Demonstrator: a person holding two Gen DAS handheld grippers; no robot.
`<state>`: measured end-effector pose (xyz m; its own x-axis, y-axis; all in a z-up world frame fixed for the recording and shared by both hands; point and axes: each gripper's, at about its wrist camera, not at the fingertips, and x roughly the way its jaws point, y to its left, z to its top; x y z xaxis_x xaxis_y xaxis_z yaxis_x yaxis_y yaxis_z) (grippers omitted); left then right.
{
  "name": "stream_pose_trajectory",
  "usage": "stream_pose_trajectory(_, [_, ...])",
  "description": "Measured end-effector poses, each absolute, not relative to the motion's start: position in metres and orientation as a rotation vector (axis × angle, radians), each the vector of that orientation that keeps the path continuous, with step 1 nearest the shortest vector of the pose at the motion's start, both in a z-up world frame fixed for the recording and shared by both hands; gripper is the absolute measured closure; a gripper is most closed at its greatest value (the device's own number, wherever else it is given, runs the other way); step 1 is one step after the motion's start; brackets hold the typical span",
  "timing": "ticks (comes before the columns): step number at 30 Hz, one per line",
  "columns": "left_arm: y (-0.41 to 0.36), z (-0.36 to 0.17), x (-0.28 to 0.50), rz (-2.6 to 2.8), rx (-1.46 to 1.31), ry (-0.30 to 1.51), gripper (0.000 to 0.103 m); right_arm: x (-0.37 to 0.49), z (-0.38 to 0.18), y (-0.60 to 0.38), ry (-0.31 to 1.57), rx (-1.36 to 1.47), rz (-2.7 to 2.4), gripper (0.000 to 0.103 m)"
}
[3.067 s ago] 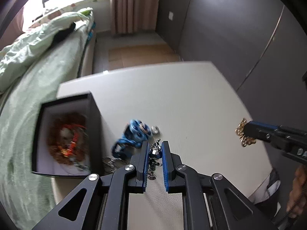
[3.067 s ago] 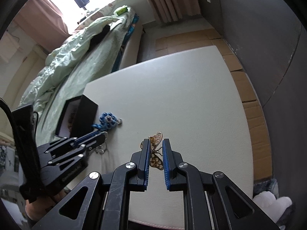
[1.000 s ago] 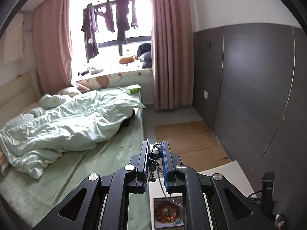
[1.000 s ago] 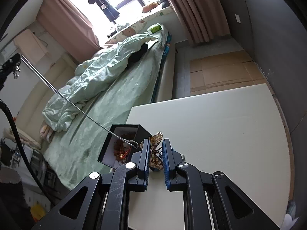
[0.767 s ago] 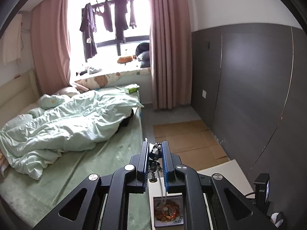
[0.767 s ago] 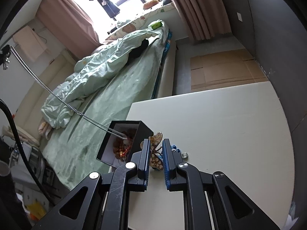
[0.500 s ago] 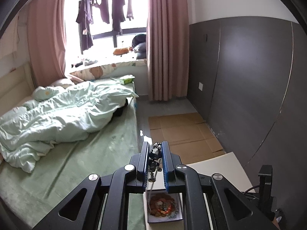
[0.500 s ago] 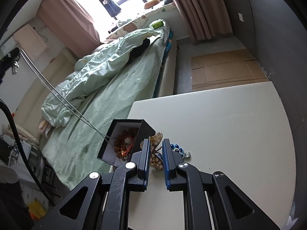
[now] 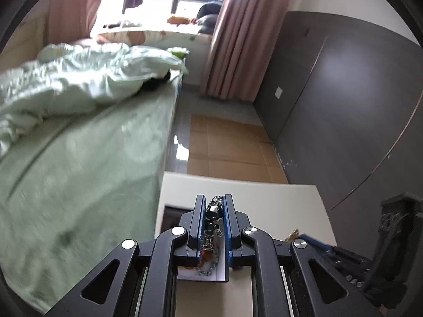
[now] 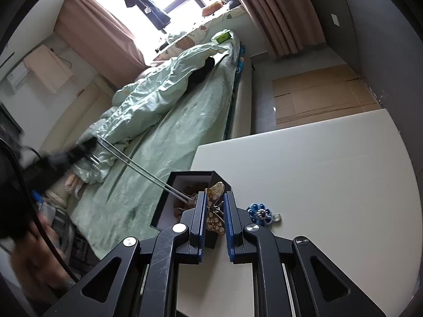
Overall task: Organize jewelry
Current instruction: 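Drop the chain into the box with the left gripper while the right gripper brings the butterfly over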
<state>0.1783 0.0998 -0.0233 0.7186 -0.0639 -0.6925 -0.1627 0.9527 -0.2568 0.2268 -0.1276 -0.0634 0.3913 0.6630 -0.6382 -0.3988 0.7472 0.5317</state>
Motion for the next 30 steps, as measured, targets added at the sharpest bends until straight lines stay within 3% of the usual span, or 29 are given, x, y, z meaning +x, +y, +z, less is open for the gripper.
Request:
stream_pose_trajectory(6, [0.114, -0.068, 0.187, 0.046, -0.416, 0.860, 0.089, 0.225, -0.066, -0.118, 0.943, 0.341, 0.715, 0.089])
stream_pose_trajectory(10, [0.126, -0.069, 0.183, 0.031, -0.461, 0.867, 0.088, 0.222, -0.070, -0.108, 0.934, 0.354, 0.738, 0.089])
stream_pose_trajectory(12, [0.132, -0.064, 0.178, 0.053, -0.462, 0.848, 0.076, 0.222, -0.072, -0.101, 0.928, 0.356, 0.751, 0.089])
stream_pose_trajectory(14, [0.136, -0.061, 0.173, 0.042, -0.480, 0.824, 0.045, 0.222, -0.074, -0.092, 0.926, 0.355, 0.766, 0.089])
stream_pose_trajectory(15, [0.138, -0.059, 0.170, 0.039, -0.485, 0.806, 0.042, 0.223, -0.076, -0.089, 0.926, 0.356, 0.772, 0.089])
stream_pose_trajectory(27, [0.167, -0.052, 0.152, 0.103, -0.553, 0.763, 0.042, 0.230, -0.088, -0.037, 0.927, 0.349, 0.800, 0.088])
stream_pose_trajectory(28, [0.167, -0.052, 0.152, 0.105, -0.558, 0.764, 0.041, 0.229, -0.089, -0.035, 0.935, 0.338, 0.799, 0.079])
stream_pose_trajectory(29, [0.167, -0.053, 0.152, 0.106, -0.558, 0.765, 0.039, 0.229, -0.090, -0.034, 0.948, 0.331, 0.797, 0.056])
stream_pose_trajectory(30, [0.165, -0.053, 0.153, 0.106, -0.552, 0.767, 0.037, 0.228, -0.090, -0.034, 0.949, 0.323, 0.786, 0.047])
